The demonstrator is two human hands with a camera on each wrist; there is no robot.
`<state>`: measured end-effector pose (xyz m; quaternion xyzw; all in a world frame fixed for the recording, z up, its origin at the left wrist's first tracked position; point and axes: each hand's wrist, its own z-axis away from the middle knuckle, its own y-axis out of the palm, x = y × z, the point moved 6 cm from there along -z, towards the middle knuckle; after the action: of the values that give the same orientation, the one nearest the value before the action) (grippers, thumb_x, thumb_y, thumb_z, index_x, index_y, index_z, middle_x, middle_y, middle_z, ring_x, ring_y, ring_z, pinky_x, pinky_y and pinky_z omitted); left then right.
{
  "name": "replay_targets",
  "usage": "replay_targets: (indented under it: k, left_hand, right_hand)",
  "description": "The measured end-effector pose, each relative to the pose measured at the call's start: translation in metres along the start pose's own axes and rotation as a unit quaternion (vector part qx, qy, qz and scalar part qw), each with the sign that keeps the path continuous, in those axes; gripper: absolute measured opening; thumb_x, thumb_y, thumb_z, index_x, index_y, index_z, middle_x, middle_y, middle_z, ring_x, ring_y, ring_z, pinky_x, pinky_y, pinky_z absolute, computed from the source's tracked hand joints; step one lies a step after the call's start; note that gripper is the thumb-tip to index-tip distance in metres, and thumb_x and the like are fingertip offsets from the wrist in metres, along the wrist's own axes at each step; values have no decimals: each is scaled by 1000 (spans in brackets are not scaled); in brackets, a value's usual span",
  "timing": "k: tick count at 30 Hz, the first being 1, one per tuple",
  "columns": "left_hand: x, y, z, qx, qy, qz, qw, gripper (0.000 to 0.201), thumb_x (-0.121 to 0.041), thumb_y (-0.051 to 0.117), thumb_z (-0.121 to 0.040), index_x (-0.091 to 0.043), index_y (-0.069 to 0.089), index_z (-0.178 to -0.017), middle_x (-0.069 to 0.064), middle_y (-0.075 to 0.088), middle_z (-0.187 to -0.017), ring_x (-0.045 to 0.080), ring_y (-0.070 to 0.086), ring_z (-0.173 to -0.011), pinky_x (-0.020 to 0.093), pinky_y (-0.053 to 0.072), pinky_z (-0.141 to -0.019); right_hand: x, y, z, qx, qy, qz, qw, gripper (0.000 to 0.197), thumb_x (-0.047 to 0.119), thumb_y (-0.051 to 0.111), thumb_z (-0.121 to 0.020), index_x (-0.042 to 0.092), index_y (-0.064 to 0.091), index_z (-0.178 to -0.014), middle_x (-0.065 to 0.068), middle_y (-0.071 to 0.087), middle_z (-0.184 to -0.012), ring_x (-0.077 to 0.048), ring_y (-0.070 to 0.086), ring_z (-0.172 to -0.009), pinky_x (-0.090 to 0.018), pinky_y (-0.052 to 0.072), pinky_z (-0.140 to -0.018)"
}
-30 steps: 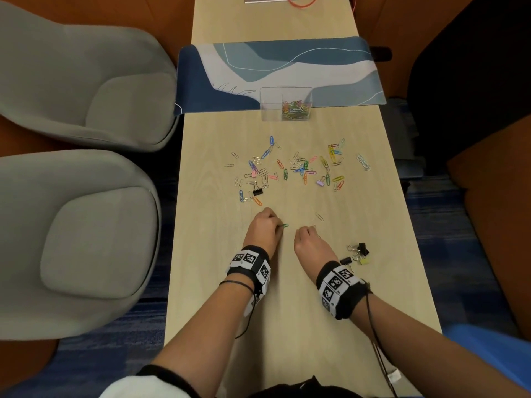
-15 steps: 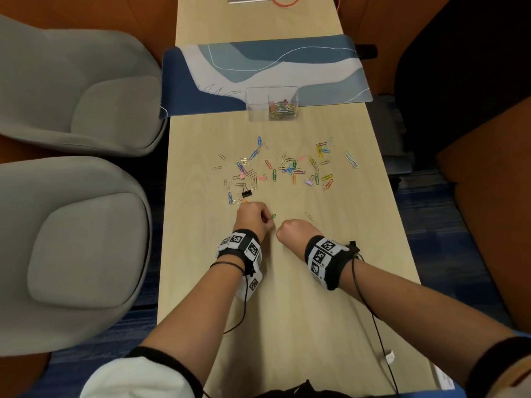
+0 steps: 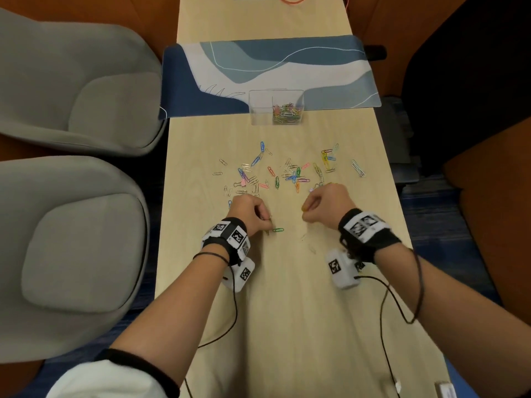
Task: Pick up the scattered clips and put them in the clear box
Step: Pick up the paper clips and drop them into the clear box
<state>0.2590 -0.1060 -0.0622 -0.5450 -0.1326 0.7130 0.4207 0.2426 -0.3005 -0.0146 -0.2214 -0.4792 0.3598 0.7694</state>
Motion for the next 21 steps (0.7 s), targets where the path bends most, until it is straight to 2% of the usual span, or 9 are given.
replay_targets:
  k: [2, 5, 7, 9, 11, 14, 18, 21]
  left_hand:
    - [-6, -14, -8, -30, 9, 37, 999, 14, -6, 82, -59, -13, 69, -60, -5, 68, -61, 5, 59, -57, 20, 50, -60]
    - [-31, -46, -29, -83, 44, 102, 990, 13, -2, 79, -61, -10, 70, -61, -2, 68, -59, 4, 57, -53, 21, 52, -56]
    - [-52, -70, -48, -116, 61, 148, 980, 11, 1, 78, -63, -7, 70, -63, 3, 68, -61, 5, 56, -51, 20, 51, -53]
    - [-70, -94, -73, -156, 78, 164, 971, 11, 0, 77, -63, -8, 71, -68, 4, 69, -64, 7, 56, -53, 20, 53, -55]
    - [-85, -112, -100, -187, 91, 182, 961, 19, 1, 74, -64, -10, 73, -79, 4, 69, -66, 7, 55, -54, 18, 53, -59]
    - [-98, -128, -138, -234, 96, 204, 946, 31, -1, 71, -69, -12, 74, -98, -1, 68, -67, 4, 53, -53, 12, 51, -61]
    - [-110, -139, -175, -312, 111, 184, 925, 22, -5, 68, -71, -12, 79, -88, -3, 69, -66, 0, 56, -53, 7, 46, -63]
    - [-114, -134, -198, -320, 120, 191, 920, 18, -6, 68, -71, -13, 78, -85, -4, 69, -67, 0, 57, -55, 8, 48, -65]
  right_hand:
    - [-3, -35, -7, -48, 23, -115, 992, 11, 7, 79, -62, 13, 74, -70, -1, 72, -68, -12, 68, -65, -30, 60, -76]
    - [6, -85, -30, -103, 17, -258, 960, 14, 0, 79, -65, 10, 72, -71, -13, 74, -73, -25, 73, -71, -36, 60, -76]
    - [16, -116, -52, -140, 5, -329, 934, 14, -4, 78, -66, 5, 70, -74, -18, 73, -75, -28, 73, -71, -37, 60, -76]
    - [25, -140, -78, -178, -7, -370, 912, 15, -7, 76, -66, 4, 68, -72, -18, 71, -75, -30, 73, -70, -39, 60, -76]
    - [31, -153, -106, -206, -14, -392, 896, 17, -6, 76, -63, 9, 67, -65, -15, 70, -72, -32, 72, -70, -43, 60, -76]
    - [35, -154, -141, -229, -13, -391, 891, 14, 4, 78, -56, 14, 69, -59, -13, 71, -70, -34, 73, -74, -44, 60, -75]
    - [34, -142, -174, -235, -15, -382, 894, 13, 6, 77, -56, 15, 69, -58, -12, 73, -70, -28, 73, -69, -40, 61, -72]
    - [29, -138, -188, -247, -19, -343, 906, 13, 7, 77, -58, 18, 70, -60, -9, 73, -68, -25, 73, -68, -38, 61, -71]
